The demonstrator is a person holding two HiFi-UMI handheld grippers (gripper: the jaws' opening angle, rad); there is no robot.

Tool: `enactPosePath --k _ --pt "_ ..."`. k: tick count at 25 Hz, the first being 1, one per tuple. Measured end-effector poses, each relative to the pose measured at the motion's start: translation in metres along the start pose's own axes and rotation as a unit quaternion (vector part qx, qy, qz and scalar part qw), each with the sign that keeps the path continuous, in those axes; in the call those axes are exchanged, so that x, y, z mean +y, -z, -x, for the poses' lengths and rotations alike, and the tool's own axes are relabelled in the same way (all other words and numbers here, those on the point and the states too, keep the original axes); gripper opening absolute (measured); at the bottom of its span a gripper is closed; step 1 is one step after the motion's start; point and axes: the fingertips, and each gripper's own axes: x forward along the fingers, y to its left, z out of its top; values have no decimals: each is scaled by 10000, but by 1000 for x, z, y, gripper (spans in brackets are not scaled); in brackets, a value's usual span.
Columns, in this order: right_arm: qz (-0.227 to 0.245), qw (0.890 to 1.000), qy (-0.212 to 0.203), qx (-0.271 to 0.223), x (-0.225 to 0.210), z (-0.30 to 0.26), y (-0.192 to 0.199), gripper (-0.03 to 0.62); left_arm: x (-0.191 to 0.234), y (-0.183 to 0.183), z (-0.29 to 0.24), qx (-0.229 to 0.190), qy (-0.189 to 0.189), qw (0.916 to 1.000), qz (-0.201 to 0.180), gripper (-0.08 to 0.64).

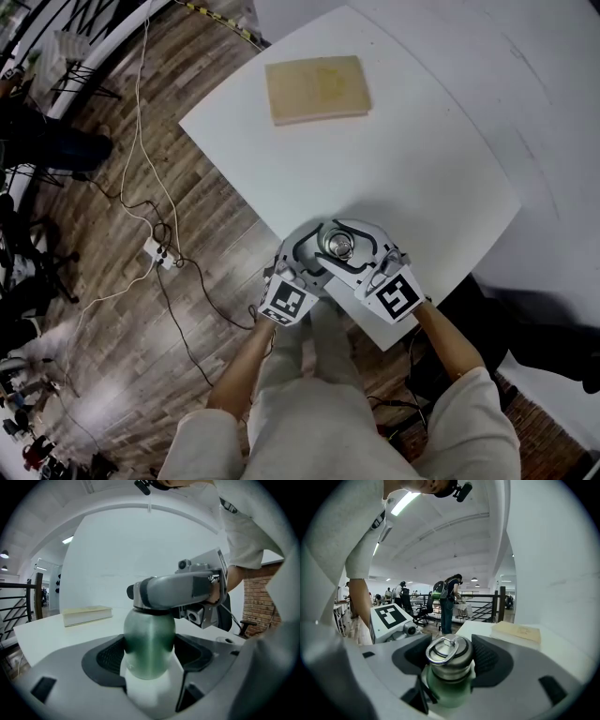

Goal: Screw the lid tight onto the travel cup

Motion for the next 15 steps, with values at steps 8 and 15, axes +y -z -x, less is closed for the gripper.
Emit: enactPosePath --k 8,15 --pt "-313 9932 1097 -227 -11 1 -1 258 1 -2 -2 -28 1 10000 -5 334" --pt "-581 9763 2065 -277 -17 3 -2 258 1 -2 -1 -22 -28 10000 -20 334"
